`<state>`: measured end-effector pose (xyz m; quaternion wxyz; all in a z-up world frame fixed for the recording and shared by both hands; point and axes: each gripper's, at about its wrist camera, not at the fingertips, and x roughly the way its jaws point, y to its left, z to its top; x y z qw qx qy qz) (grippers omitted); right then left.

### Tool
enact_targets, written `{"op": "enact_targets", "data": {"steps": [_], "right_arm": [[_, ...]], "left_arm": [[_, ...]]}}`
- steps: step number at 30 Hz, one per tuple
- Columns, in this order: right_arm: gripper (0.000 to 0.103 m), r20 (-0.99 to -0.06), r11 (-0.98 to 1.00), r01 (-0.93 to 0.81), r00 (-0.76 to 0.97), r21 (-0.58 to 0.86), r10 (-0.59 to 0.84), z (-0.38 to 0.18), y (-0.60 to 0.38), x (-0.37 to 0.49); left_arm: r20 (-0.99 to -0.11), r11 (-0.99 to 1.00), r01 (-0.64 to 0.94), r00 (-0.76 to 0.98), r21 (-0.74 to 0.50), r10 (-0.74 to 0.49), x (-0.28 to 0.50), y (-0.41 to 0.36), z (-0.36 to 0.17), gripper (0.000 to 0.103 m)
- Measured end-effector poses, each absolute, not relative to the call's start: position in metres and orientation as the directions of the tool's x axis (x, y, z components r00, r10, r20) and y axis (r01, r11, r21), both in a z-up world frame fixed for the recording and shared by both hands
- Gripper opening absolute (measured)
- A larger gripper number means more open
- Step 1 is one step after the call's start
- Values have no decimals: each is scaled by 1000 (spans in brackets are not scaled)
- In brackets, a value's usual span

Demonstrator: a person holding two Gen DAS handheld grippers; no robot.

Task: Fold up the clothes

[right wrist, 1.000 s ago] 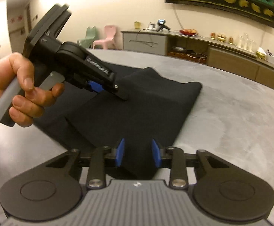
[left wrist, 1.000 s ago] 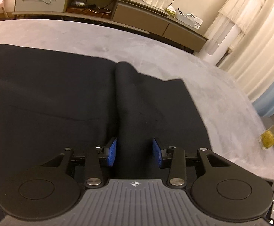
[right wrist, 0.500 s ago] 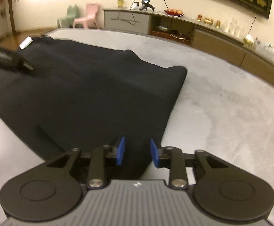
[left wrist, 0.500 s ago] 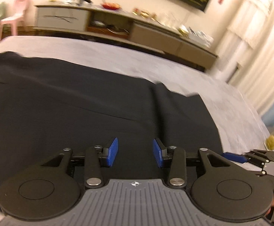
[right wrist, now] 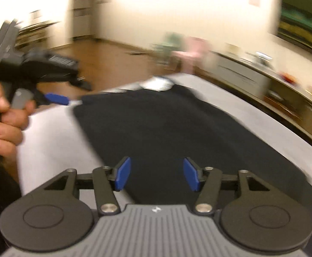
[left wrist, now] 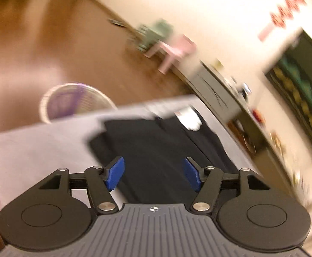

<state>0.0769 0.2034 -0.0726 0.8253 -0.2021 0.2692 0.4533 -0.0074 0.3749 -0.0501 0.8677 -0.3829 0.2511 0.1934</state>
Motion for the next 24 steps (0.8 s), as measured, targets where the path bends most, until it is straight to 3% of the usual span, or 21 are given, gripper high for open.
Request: {"op": "enact_targets", "data": {"steps": [7,10,13,16,20,24], "right_arm": [[55,-706,305,-941,313,-143,635,-116,360,90],[46,-735,297,-946,291,-128,612,-134,376,98],[3,-738,304,-948,272,-96,617,-132,375,107],[2,-724,336,-937,294,-91,624,-125,373,118],[2,-683,380,-924,245,51,688,-107,357,130],[2,-674,371,-917,182,148,716,-102,346,146]], "left_arm": [[-598,434,-622,773,-652,210,-50,445,-66,65],[-607,347,-648,760,-678,234,-67,473,-73,68],[-614,345,-648,759,-679,217,-60,471,-84,74],[-620,345,-646,759,-681,200,-52,469,-94,77],[-590,369,-605,790,-706,167,-35,463,-101,84],[-581,345,-599,797,-722,168,-13,464,-106,83]]}}
